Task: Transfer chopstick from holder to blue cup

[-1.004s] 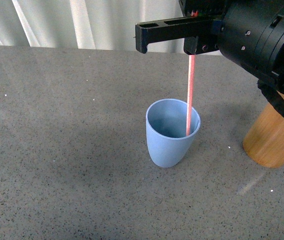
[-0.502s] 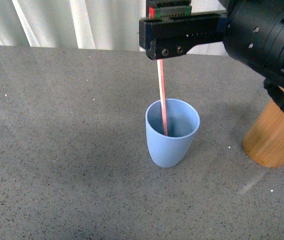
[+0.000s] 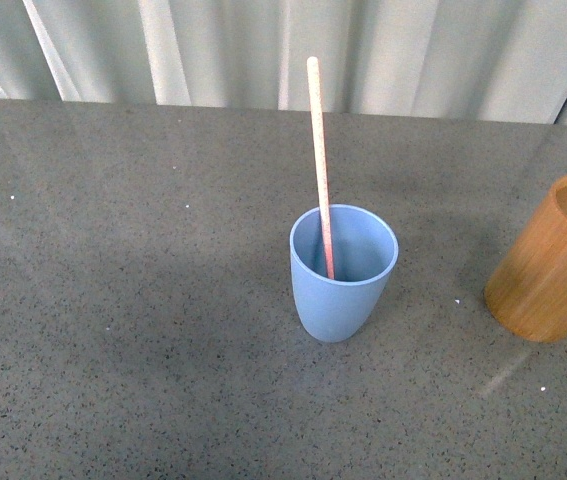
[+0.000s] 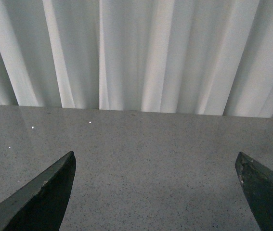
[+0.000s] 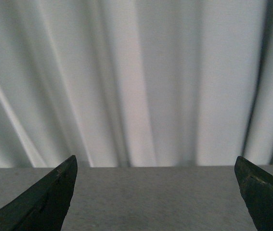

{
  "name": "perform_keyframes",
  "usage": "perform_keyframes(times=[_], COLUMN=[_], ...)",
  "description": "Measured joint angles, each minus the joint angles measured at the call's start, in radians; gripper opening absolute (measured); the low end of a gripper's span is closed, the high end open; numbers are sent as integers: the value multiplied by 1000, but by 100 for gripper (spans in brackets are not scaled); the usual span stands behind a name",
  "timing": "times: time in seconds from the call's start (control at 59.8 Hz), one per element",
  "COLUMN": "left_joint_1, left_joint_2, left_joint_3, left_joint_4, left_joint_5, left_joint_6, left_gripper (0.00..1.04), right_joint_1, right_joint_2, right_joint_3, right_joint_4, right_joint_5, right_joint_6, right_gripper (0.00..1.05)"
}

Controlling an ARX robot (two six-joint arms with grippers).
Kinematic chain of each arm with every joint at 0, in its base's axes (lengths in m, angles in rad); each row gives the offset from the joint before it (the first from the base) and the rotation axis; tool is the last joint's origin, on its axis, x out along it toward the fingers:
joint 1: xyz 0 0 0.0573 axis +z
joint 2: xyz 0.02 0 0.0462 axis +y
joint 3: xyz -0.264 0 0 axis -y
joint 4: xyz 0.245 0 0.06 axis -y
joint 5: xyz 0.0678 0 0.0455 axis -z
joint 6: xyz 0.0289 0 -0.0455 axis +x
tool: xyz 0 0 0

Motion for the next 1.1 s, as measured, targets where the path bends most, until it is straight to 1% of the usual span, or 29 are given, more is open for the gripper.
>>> perform_keyframes(times=[0.1, 0.134, 0.184, 0.301, 0.351, 0.368, 0.435, 0.502, 0.518, 0.602, 0.702, 0.786, 0.82, 1.104], left_joint_1=[0, 0, 0, 0, 0, 0, 0, 0, 0, 0, 0, 0, 0, 0], left_joint_2=[0, 0, 0, 0, 0, 0, 0, 0, 0, 0, 0, 0, 0, 0], left_joint_3=[0, 0, 0, 0, 0, 0, 0, 0, 0, 0, 0, 0, 0, 0], left_joint_4=[0, 0, 0, 0, 0, 0, 0, 0, 0, 0, 0, 0, 0, 0], left_joint_5=[0, 0, 0, 0, 0, 0, -1, 0, 0, 0, 0, 0, 0, 0], left_joint_6=[0, 0, 0, 0, 0, 0, 0, 0, 0, 0, 0, 0, 0, 0], left_gripper=[98, 98, 98, 98, 98, 98, 98, 98, 98, 98, 98, 98, 98, 98], right_joint_1=[-124, -169, -198, -209, -228, -225, -191, -170, -170, -170, -169, -169, -169, -169], right_joint_2=[-148, -218, -283, -320, -321, -326, -351, -390, -394, -432, -472, -518, -531, -652], right_joint_3=[-58, -87, -109, -116, -148, -161, -195, -236, -240, -279, -309, -336, -343, -393], right_joint_4=[-142, -213, -280, -290, -211, -192, -171, -168, -168, -169, -178, -195, -200, -270], right_joint_5=[-9, -15, -14, -33, -163, -177, -175, -182, -182, -175, -175, -178, -178, -177], right_joint_6=[-12, -24, -33, -45, -72, -82, -96, -107, -108, -111, -113, -114, -116, -117], right_gripper=[95, 95, 95, 94, 85, 82, 71, 57, 55, 39, 23, 5, 0, 1])
